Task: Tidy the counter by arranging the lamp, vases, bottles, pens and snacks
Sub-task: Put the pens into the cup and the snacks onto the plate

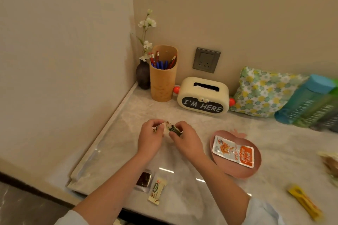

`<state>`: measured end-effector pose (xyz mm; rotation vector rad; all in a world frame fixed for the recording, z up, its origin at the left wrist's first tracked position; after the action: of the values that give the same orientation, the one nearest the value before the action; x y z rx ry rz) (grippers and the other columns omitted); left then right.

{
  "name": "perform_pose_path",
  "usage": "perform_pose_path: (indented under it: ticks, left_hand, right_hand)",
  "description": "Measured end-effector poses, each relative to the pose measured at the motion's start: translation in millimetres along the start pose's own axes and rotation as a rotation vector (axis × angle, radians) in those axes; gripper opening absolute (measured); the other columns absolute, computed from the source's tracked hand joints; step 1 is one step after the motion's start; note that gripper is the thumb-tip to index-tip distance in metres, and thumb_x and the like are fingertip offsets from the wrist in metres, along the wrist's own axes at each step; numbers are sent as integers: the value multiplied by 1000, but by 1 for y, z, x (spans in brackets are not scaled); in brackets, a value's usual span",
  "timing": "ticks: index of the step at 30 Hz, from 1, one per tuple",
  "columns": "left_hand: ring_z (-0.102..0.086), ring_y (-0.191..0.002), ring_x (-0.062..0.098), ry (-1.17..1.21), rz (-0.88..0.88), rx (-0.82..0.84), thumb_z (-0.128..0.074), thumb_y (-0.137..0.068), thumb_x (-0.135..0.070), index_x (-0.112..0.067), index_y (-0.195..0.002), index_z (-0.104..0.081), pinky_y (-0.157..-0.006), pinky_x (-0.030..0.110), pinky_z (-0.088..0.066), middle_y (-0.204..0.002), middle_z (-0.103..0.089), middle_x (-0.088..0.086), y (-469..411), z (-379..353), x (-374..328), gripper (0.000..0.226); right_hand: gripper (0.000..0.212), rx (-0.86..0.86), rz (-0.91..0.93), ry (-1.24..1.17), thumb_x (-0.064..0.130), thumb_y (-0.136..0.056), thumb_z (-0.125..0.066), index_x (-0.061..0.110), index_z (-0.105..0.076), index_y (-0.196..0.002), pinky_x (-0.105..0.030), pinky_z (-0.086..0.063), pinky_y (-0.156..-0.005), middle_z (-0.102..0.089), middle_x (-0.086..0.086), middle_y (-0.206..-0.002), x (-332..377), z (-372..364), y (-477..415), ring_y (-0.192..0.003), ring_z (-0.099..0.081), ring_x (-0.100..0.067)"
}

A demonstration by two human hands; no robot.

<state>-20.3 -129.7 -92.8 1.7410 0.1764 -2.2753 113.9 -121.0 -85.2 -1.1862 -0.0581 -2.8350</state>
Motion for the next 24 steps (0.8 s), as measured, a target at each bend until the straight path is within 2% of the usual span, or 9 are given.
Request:
perform_pose_path:
  ticks: [3, 5, 8, 9, 11, 15, 19, 22, 24]
  left_hand:
    - [-68, -79, 9, 48, -15, 84, -57, -93, -20, -29, -98, -64, -75, 32, -58, -104, -62, -7, 12, -42, -18, 12]
    - [-67, -85, 9, 67, -55, 141, -61, -90, -21, -28, -96, -66, -79, 33, -56, -97, -65, -10, 21, -68, -27, 11]
    - [-63, -94, 6, 15, -107, 230, -65, -86, -21, -29, -91, -69, -83, 22, -50, -93, -68, -14, 35, -100, -32, 10]
    - [-63, -94, 5, -12, -116, 269, -66, -85, -23, -30, -90, -70, -82, 22, -49, -91, -69, -14, 41, -111, -32, 9]
    - [-62, -93, 5, -89, -137, 296, -67, -83, -30, -34, -87, -70, -82, 27, -51, -90, -69, -16, 49, -123, -26, 6]
    - [-60, -91, 6, -293, -249, 279, -65, -79, -43, -42, -87, -70, -80, 32, -51, -90, -69, -14, 63, -138, -18, 9]
    - [-60, -86, 10, -353, -334, 230, -68, -80, -40, -41, -92, -73, -80, 39, -51, -83, -68, -17, 74, -141, -23, 13]
    - [-58, -88, 11, -372, -348, 177, -68, -83, -38, -40, -93, -73, -84, 39, -48, -78, -61, -19, 82, -138, -27, 12]
    - [-55, -95, 11, -362, -334, 140, -66, -85, -34, -39, -93, -70, -88, 36, -44, -89, -65, -18, 88, -134, -29, 11]
  right_hand:
    - [18, -165, -55, 47, 38, -89, -61, 24, -56, -100, -31, -46, -77, -56, 7, -94, -23, 32, 18, -90, -54, -13]
    - [23, -244, -116, 94, 41, -91, -57, 21, -58, -103, -32, -44, -84, -58, 3, -100, -42, 53, 31, -98, -52, -15]
    - [35, -340, -186, 188, 43, -92, -52, 18, -61, -114, -34, -36, -103, -59, -3, -124, -68, 75, 51, -123, -47, -21]
    - [38, -351, -232, 239, 45, -92, -50, 19, -60, -118, -36, -35, -105, -56, -4, -129, -78, 83, 60, -126, -45, -23]
    - [39, -330, -304, 343, 48, -93, -46, 20, -61, -115, -38, -35, -100, -54, -4, -126, -89, 89, 72, -121, -44, -24]
    - [44, -297, -354, 453, 55, -92, -39, 22, -64, -109, -39, -27, -104, -48, 0, -127, -108, 93, 94, -124, -36, -23]
    - [60, -311, -340, 490, 64, -84, -26, 24, -66, -104, -43, -22, -110, -48, 0, -127, -117, 97, 101, -127, -34, -23]
    - [56, -360, -311, 402, 61, -80, -32, 24, -59, -112, -45, -17, -115, -39, 0, -139, -117, 101, 105, -135, -28, -23]
    - [55, -402, -251, 303, 55, -78, -37, 22, -53, -120, -42, -18, -116, -34, -2, -145, -115, 103, 109, -138, -26, -23]
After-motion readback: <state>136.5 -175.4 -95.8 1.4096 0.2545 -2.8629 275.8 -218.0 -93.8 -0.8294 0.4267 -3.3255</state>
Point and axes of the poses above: each hand's wrist, its own y-axis away from the middle knuckle, its own z-axis out of the back of the hand, x = y × z, the point moved 1 cm from there along -y, towards the middle knuckle
